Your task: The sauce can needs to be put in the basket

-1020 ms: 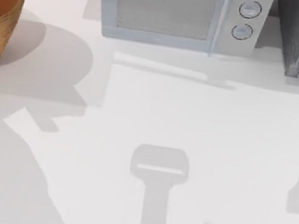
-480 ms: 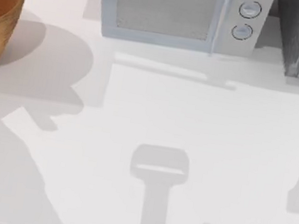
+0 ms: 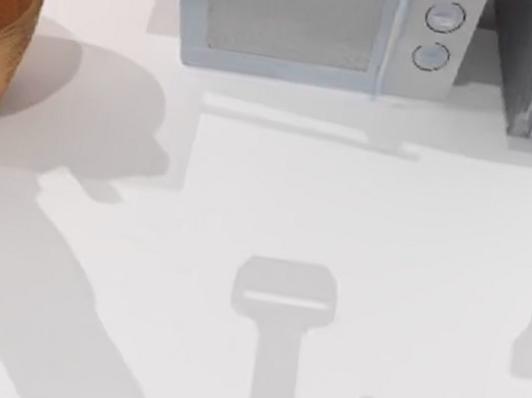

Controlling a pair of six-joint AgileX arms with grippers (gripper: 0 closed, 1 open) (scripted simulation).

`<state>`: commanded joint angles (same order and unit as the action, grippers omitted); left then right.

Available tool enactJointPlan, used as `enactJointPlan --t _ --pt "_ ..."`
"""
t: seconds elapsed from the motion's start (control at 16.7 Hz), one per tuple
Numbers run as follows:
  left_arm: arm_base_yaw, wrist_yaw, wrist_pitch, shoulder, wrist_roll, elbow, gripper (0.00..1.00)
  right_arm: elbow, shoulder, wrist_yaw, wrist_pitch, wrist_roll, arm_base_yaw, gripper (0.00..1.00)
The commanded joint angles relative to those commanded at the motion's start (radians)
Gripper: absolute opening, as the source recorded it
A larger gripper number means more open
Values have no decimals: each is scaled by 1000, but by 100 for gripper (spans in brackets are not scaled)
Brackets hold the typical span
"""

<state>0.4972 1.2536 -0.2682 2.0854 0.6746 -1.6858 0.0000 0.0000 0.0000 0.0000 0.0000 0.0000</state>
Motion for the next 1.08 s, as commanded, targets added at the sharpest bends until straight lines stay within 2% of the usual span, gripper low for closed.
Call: enactJointPlan --t 0.18,0.42,1.08 --pt "-24 -17 61 4 -52 29 0 0 0 0 0 0 0 100" --pt "-24 -18 62 4 -53 30 0 0 0 0 0 0 0 100" --pt "-24 -18 62 4 -53 30 83 0 0 0 0 0 0 100"
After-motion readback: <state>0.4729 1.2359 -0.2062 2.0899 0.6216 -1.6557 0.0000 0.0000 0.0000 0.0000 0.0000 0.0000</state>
